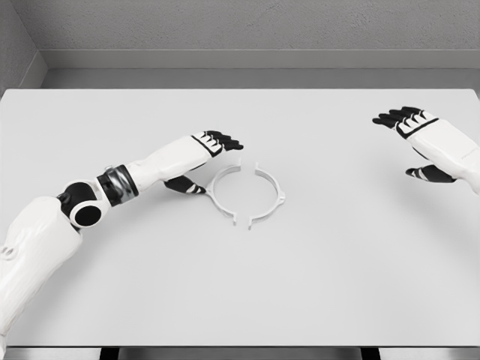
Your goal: Assemble PVC drainage pipe clamps
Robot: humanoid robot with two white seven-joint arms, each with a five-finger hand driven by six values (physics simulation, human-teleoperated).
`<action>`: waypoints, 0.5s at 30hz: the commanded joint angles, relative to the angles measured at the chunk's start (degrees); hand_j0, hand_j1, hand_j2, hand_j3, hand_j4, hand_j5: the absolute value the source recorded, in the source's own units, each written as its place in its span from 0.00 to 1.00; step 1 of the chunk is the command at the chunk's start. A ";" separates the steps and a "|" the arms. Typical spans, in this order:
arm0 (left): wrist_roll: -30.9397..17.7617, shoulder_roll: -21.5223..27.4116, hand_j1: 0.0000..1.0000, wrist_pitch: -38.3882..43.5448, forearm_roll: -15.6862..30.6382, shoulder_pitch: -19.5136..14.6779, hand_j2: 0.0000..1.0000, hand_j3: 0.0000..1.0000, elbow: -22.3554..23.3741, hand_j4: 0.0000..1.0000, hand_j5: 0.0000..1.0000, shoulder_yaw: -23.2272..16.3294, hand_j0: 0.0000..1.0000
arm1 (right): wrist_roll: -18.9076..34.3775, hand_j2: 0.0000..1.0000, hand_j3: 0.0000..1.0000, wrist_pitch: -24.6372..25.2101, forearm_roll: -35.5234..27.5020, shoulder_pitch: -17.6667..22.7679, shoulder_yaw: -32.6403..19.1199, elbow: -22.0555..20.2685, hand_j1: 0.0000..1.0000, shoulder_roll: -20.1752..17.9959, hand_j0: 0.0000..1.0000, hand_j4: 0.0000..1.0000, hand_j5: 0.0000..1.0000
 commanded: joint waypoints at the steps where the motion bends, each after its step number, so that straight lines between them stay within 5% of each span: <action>1: 0.04 0.15 1.00 0.04 0.40 -0.09 1.00 1.00 0.13 1.00 1.00 -0.01 1.00 | -0.03 1.00 1.00 0.09 -0.43 0.00 -0.01 -0.15 1.00 -0.09 1.00 1.00 1.00; 15: 0.04 -0.11 1.00 0.04 0.32 -2.37 1.00 1.00 2.94 1.00 1.00 -0.10 1.00 | -0.03 1.00 1.00 0.09 -0.43 0.00 0.07 -0.41 1.00 -0.01 1.00 1.00 1.00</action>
